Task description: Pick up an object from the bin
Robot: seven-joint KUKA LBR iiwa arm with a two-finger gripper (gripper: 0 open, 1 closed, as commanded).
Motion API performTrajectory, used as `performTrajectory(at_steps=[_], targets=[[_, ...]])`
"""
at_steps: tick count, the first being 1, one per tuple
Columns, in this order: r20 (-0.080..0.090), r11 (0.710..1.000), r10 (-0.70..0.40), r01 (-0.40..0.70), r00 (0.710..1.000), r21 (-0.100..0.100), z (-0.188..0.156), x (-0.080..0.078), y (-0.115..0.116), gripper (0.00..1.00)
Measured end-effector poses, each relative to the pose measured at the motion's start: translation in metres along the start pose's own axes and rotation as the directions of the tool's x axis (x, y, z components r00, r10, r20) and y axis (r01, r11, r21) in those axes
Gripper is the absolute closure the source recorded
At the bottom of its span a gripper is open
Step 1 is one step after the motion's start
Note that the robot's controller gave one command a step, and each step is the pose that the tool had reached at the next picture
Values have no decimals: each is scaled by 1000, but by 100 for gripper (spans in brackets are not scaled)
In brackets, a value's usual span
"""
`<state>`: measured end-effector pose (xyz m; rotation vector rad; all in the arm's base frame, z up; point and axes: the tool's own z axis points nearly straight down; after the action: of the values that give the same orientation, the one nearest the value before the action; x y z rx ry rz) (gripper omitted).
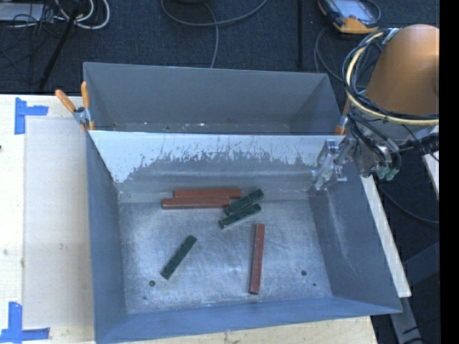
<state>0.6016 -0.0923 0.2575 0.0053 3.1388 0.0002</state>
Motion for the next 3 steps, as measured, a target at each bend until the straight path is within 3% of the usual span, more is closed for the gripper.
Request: performTrajectory(at_steps=[1,2,3], targets=[[-10,977,214,-214,977,0,91,11,11,0],[-3,977,213,-213,977,1,88,10,11,0],[2,988,157,-157,988,1,141,23,23,0]])
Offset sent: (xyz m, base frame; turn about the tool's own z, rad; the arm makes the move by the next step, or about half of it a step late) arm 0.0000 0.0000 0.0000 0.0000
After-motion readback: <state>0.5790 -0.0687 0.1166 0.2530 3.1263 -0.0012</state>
